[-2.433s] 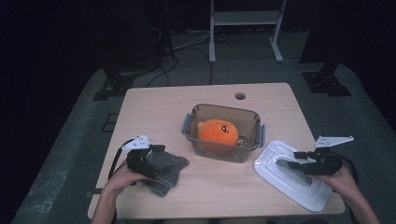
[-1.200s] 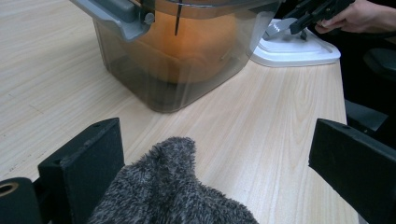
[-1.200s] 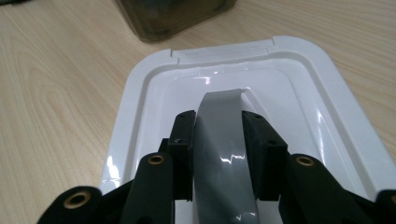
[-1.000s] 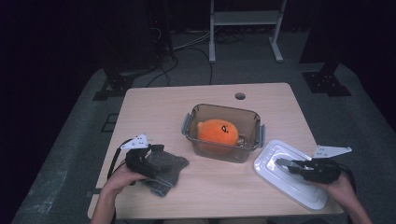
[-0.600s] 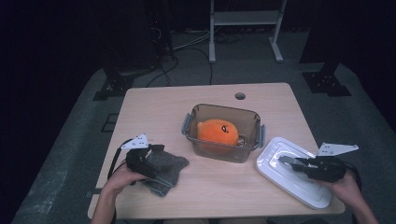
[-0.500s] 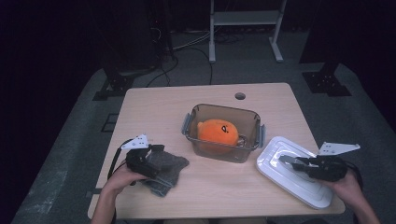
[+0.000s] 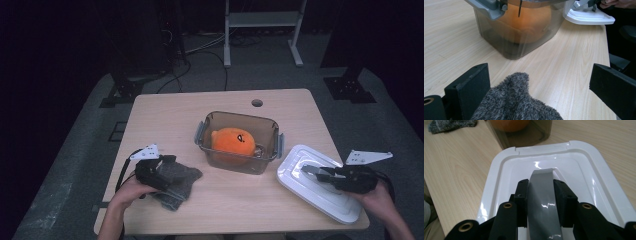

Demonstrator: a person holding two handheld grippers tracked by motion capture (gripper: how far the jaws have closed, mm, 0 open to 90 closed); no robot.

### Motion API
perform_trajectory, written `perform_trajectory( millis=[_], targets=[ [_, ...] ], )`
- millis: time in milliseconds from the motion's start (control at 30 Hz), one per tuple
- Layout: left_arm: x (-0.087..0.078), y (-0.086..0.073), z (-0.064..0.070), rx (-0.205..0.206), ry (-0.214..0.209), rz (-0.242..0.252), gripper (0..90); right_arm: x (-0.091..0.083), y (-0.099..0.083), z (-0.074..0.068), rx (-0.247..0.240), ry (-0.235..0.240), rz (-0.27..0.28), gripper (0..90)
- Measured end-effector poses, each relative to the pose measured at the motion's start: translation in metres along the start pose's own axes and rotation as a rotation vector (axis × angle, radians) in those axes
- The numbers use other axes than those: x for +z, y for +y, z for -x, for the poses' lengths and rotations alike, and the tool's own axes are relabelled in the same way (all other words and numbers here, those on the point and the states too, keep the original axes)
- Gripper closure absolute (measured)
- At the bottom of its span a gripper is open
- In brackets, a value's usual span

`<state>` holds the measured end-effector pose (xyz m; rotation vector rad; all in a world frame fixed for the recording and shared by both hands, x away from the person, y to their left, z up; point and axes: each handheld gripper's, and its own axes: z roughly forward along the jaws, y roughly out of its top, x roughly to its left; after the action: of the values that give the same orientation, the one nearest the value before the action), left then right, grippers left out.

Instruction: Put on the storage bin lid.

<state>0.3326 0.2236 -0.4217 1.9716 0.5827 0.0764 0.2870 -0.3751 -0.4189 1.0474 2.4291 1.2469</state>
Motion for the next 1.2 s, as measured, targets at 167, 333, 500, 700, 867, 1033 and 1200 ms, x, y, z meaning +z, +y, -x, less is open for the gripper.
perform_trajectory(
  millis=[167, 333, 500, 700, 867, 1033, 1200],
  targets=[
    [0.000, 0.000, 0.000, 0.000, 0.001, 0.001, 2.4, -0.005, 0.002, -0.001, -0.007, 0.001, 0.003, 65.5],
    [0.001, 0.000, 0.000, -0.001, 0.000, -0.002, 2.4, -0.011, 0.005, -0.002, -0.016, 0.001, 0.007, 65.5],
    [0.001, 0.000, 0.000, -0.002, 0.000, -0.002, 2.4, -0.018, 0.009, -0.003, -0.023, 0.003, 0.015, 65.5],
    [0.001, 0.000, -0.001, -0.002, -0.002, -0.002, 2.4, -0.025, 0.015, -0.005, -0.030, 0.004, 0.016, 65.5],
    [0.000, -0.001, -0.001, -0.004, 0.000, -0.001, 2.4, -0.030, 0.022, -0.007, -0.045, 0.006, 0.015, 65.5],
    [0.000, -0.001, -0.001, -0.004, 0.000, -0.003, 2.4, -0.037, 0.027, -0.008, -0.049, 0.007, 0.022, 65.5],
    [0.000, -0.001, -0.001, -0.003, 0.000, 0.000, 2.4, -0.045, 0.032, -0.009, -0.056, 0.007, 0.028, 65.5]
  ],
)
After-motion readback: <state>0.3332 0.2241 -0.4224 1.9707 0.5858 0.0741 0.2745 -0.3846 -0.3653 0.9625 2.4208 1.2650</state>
